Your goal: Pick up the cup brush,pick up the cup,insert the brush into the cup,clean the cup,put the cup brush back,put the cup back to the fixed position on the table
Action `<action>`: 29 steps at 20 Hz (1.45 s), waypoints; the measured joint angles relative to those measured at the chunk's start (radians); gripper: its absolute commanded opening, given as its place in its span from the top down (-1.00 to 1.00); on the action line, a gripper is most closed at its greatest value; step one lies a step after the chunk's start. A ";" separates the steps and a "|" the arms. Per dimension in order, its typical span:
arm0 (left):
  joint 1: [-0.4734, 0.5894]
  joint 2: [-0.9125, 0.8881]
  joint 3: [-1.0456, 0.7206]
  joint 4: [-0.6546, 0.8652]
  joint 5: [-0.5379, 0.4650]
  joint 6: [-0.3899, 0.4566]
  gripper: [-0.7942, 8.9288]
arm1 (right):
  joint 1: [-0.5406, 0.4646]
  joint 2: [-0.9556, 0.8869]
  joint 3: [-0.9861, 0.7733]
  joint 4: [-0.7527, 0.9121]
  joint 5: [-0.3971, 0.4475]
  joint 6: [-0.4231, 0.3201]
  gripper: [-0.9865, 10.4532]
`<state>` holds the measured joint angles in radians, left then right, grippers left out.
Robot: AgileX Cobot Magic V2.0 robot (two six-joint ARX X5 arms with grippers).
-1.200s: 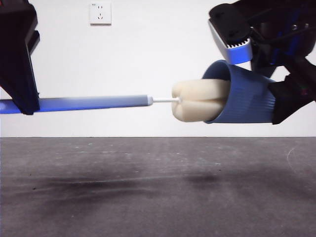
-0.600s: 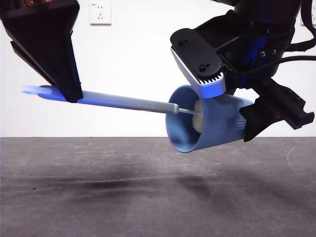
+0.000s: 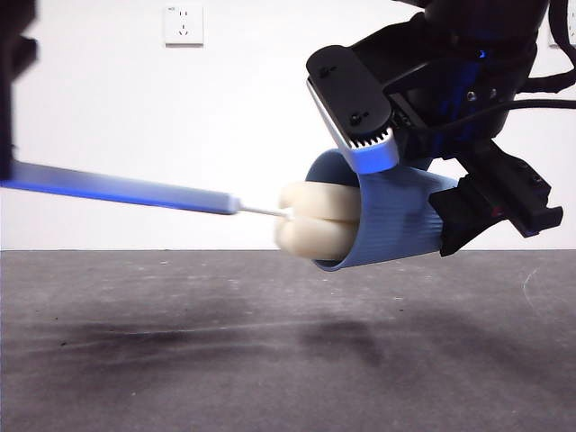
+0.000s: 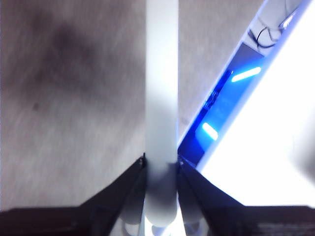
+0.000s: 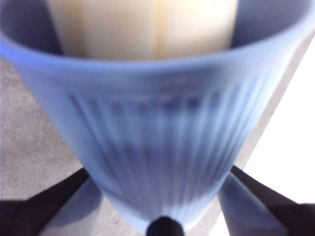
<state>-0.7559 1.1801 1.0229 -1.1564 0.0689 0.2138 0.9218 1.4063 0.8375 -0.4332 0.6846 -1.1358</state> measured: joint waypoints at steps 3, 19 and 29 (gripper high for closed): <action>0.000 -0.043 0.000 -0.073 -0.022 -0.014 0.85 | 0.000 0.000 0.000 0.000 0.000 0.004 0.86; 0.000 0.013 0.000 0.091 0.032 -0.043 0.85 | 0.000 0.000 0.000 0.001 0.000 0.035 0.86; -0.005 0.118 0.000 0.237 0.092 -0.077 0.85 | 0.012 0.000 0.000 0.000 0.007 0.038 0.86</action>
<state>-0.7605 1.2980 1.0229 -0.9195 0.1608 0.1368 0.9340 1.4063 0.8375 -0.4332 0.6918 -1.0981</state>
